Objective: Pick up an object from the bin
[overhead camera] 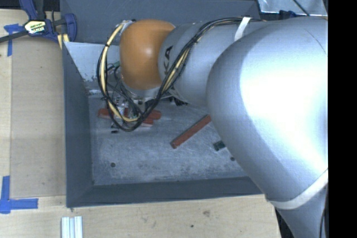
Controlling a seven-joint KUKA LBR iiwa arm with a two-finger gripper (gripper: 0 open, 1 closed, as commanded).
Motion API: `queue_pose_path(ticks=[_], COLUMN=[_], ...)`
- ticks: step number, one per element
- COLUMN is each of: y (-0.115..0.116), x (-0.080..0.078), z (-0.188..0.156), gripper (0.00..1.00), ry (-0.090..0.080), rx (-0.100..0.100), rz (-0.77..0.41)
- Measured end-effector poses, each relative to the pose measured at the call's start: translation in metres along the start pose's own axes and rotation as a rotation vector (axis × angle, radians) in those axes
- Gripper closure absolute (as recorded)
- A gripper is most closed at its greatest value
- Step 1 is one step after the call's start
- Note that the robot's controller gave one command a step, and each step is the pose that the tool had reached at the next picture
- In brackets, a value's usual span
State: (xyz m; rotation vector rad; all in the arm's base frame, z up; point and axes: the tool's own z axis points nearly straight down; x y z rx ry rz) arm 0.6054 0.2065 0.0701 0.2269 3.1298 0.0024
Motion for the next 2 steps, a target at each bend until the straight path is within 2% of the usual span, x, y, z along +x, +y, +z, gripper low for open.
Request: queue_pose_path(ticks=[1, 2], y=[-0.032, -0.041], x=[0.013, 0.000], z=[0.000, -0.152], gripper=[1.00, 1.00], ry=[0.003, -0.007], rx=[0.003, -0.002], rz=[-0.044, 0.026])
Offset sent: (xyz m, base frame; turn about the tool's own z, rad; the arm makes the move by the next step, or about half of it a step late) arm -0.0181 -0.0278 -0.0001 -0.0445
